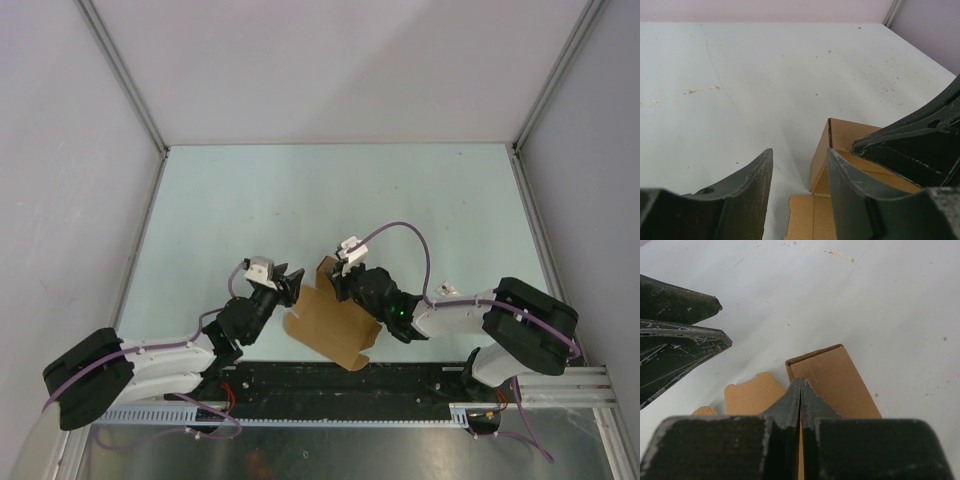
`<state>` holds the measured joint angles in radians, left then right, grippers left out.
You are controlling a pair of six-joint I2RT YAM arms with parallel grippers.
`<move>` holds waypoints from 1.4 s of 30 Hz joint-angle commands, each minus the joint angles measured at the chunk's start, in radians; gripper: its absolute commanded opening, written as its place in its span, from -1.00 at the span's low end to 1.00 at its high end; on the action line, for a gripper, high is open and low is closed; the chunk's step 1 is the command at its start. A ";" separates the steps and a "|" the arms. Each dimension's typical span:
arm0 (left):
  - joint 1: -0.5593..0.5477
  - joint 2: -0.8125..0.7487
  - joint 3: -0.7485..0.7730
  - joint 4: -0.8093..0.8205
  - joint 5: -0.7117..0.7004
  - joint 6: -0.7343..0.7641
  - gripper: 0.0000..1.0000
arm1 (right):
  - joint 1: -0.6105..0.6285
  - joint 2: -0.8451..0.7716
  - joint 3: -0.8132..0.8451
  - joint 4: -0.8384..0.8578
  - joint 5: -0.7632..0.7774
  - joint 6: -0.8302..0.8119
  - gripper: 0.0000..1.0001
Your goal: Fold the paper box
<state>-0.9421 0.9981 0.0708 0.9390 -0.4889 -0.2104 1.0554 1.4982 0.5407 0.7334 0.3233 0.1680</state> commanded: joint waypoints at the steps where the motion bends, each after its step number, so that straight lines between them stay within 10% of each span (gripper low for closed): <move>1: 0.005 -0.019 -0.008 0.021 -0.014 -0.017 0.04 | 0.002 -0.010 0.025 0.015 0.000 -0.002 -1.00; 15: 0.006 -0.135 0.138 -0.210 0.022 0.023 0.27 | -0.034 -0.415 0.073 -0.351 0.140 0.071 -0.59; 28: 0.124 0.166 0.643 -0.629 0.423 0.097 0.30 | -0.035 -0.771 0.148 -1.450 0.359 0.833 -0.21; 42: 0.167 0.444 0.896 -0.879 0.365 0.106 0.28 | -0.035 -0.682 0.183 -1.939 0.293 1.203 -0.11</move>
<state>-0.7940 1.4185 0.9169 0.1165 -0.0948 -0.1123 1.0214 0.7624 0.6796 -1.0584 0.5968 1.2583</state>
